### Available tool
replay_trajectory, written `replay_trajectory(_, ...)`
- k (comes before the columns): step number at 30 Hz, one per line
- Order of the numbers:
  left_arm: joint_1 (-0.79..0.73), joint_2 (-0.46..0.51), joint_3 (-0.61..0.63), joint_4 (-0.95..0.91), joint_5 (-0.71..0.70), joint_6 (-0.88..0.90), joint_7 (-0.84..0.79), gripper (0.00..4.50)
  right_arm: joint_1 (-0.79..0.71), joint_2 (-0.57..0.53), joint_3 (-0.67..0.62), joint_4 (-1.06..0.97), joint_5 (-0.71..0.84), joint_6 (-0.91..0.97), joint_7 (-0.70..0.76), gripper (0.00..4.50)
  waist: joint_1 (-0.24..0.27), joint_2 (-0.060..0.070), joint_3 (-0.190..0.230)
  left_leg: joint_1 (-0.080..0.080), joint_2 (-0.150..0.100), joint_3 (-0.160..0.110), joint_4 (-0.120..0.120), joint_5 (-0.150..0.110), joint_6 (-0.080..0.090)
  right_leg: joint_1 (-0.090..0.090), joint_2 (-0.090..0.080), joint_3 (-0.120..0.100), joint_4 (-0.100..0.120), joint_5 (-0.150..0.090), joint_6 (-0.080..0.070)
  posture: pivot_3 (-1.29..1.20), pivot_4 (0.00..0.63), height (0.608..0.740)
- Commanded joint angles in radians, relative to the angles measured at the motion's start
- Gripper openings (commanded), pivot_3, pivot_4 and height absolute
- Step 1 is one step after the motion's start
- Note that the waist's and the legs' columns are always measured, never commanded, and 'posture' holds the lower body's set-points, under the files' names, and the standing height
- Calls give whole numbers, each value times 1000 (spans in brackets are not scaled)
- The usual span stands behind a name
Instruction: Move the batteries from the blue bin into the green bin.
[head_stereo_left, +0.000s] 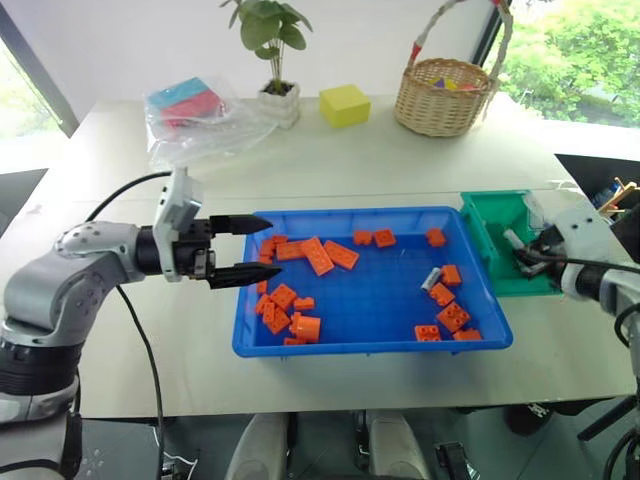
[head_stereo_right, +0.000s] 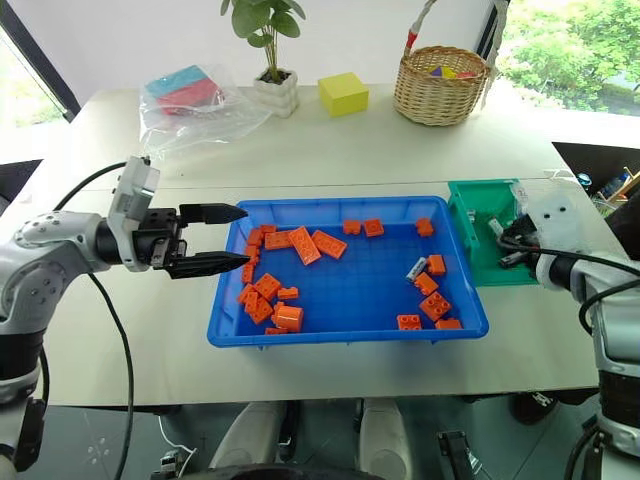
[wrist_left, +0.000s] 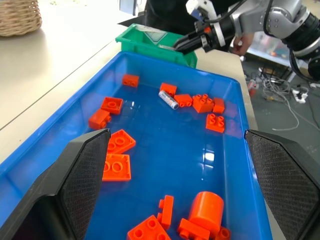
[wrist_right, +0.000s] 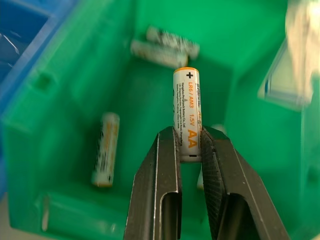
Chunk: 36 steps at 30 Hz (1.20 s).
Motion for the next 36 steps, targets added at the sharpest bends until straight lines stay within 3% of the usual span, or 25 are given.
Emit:
replay_trajectory(1,-12,1,12,-13,-1,-15,-3,4500,-57,-3,-43,-31,22,16,-47,2002,-1,0,0,0,0,0,0,0,0,0,0,0,0,0,0,0,150,702)
replay_trajectory(2,-12,1,12,-14,-1,-14,-3,4500,-78,-14,-45,-25,25,17,-51,2526,-1,0,0,0,0,0,0,0,0,0,0,0,0,0,0,0,150,702)
replay_trajectory(8,-7,0,13,-20,-3,-13,1,4500,-145,-73,-36,-43,67,-30,-8,2526,6,0,0,-1,0,0,0,0,0,0,0,0,0,0,0,0,150,702)
replay_trajectory(10,-8,0,13,-22,-4,-11,3,4500,-172,-112,14,-51,91,-99,79,2526,4,1,0,-1,0,0,0,0,0,0,0,0,-1,0,0,0,150,702)
replay_trajectory(15,-27,0,6,-15,-3,-8,2,4500,-278,-222,253,37,57,-394,382,2526,-8,1,1,1,0,0,0,0,0,1,1,0,-2,0,0,0,150,702)
replay_trajectory(17,-34,-2,2,-13,0,-9,3,4500,-351,-236,378,133,-31,-574,475,2526,-16,0,1,1,1,0,0,0,1,2,1,-1,-2,0,0,0,150,702)
replay_trajectory(23,-10,-1,27,-55,-18,4,28,4500,-509,-223,607,398,-208,-983,670,2526,-20,0,1,3,0,0,0,0,1,4,1,-1,-5,0,1,0,150,702)
replay_trajectory(30,51,16,73,-102,-38,14,64,4500,-612,-180,693,624,-283,-1240,779,2526,-21,0,1,2,0,0,-1,-1,1,4,0,0,-6,0,1,0,150,702)
replay_trajectory(36,67,12,85,-126,-50,19,90,4500,-646,-122,726,727,-318,-1334,811,2526,-17,0,1,3,0,0,0,0,0,5,0,0,-6,0,1,0,150,702)
